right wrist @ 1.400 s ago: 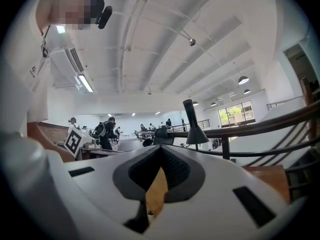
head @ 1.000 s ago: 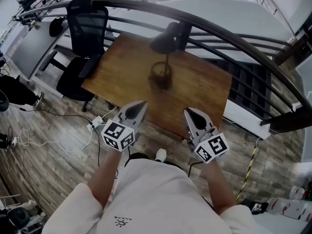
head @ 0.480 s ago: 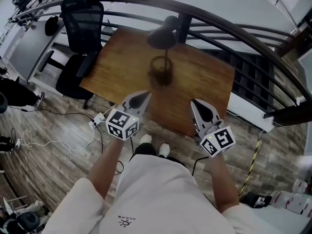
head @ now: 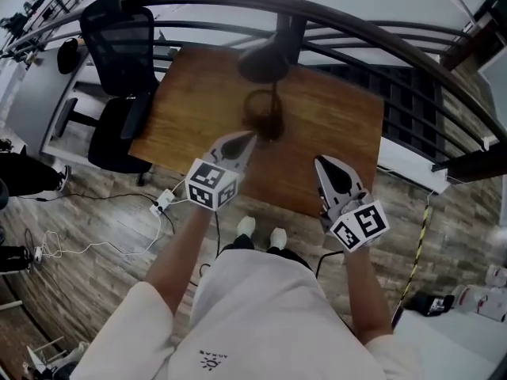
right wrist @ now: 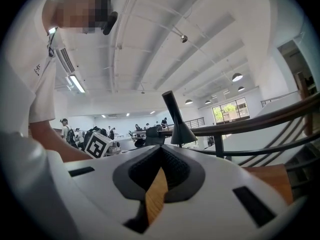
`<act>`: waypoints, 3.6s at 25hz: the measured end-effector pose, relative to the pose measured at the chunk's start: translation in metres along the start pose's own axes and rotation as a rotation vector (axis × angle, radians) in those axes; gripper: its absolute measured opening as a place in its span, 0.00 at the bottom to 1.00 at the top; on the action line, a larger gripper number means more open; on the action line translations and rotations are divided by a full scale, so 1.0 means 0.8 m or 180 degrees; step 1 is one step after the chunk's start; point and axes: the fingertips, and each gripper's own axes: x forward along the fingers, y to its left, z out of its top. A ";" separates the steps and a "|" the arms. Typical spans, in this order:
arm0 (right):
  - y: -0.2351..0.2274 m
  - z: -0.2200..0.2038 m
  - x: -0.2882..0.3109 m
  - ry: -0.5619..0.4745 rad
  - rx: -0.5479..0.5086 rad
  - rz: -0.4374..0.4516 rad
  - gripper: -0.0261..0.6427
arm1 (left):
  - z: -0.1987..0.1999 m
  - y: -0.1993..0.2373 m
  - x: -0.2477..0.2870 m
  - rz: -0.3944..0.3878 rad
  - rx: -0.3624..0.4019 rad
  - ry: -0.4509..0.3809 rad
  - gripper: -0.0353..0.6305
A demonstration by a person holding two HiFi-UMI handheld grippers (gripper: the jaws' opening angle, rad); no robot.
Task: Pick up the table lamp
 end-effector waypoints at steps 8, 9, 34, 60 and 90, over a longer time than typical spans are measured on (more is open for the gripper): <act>-0.008 -0.009 0.025 0.0023 0.0020 -0.0249 0.06 | -0.003 0.027 0.052 -0.0254 0.0035 0.0041 0.06; -0.008 -0.011 0.026 0.0030 0.0025 -0.0279 0.06 | -0.004 0.030 0.056 -0.0275 0.0023 0.0040 0.06; -0.030 -0.026 0.070 0.0051 0.0105 -0.0716 0.06 | -0.017 0.063 0.137 -0.0542 0.0182 0.0171 0.18; -0.044 -0.028 0.055 0.0099 0.0129 -0.0785 0.06 | 0.024 0.052 0.175 -0.0414 0.0257 -0.0020 0.33; -0.057 -0.025 0.049 0.0075 0.0163 -0.0752 0.06 | 0.036 0.060 0.179 -0.0146 0.0332 -0.0081 0.13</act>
